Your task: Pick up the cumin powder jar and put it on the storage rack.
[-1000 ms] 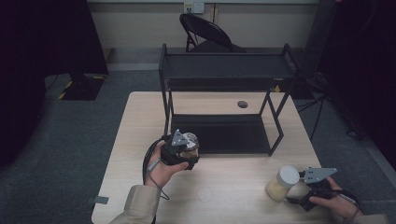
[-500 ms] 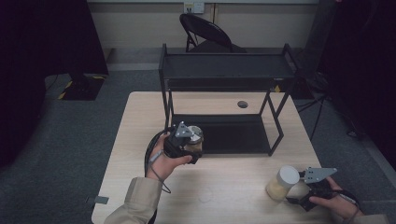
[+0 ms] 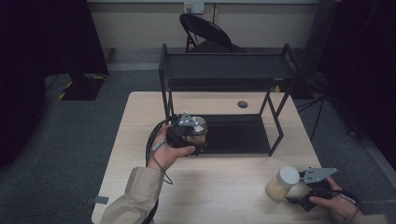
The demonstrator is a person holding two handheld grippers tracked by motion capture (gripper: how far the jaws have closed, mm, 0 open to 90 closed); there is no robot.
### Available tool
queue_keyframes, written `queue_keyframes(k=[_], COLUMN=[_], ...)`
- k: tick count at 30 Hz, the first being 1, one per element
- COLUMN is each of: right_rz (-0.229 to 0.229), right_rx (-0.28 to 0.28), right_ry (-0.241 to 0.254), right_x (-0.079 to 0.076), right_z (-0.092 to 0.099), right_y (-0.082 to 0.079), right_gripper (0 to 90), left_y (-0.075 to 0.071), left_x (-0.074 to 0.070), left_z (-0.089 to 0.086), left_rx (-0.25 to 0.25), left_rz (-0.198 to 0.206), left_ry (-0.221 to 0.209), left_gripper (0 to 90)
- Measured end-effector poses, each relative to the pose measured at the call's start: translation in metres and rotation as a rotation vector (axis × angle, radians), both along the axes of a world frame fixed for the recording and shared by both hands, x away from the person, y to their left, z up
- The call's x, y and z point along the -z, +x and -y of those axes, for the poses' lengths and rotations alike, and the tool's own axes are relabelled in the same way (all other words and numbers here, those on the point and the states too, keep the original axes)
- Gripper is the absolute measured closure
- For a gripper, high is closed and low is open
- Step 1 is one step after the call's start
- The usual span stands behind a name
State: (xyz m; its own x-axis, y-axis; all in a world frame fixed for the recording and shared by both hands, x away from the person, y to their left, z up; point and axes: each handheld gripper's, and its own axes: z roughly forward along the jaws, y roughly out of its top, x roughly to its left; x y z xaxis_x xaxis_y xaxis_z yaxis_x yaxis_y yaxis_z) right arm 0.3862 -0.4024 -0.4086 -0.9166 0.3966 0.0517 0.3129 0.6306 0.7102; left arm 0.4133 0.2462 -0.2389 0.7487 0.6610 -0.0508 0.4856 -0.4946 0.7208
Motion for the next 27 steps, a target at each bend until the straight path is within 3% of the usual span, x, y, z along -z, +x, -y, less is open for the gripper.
queue_keyframes(k=[18,27], right_rz=[-0.001,-0.002], right_rx=[0.001,0.002], right_ry=[0.001,0.001], right_x=[0.0,0.0], right_z=[0.0,0.0], right_y=[0.0,0.0], right_gripper=[0.0,0.0], left_y=[0.015,0.029], left_x=[-0.045,-0.07], left_z=[0.009,0.012], left_rx=[0.022,0.03], left_rz=[0.012,-0.003], left_ry=[0.002,-0.007], left_gripper=[31.2,31.2])
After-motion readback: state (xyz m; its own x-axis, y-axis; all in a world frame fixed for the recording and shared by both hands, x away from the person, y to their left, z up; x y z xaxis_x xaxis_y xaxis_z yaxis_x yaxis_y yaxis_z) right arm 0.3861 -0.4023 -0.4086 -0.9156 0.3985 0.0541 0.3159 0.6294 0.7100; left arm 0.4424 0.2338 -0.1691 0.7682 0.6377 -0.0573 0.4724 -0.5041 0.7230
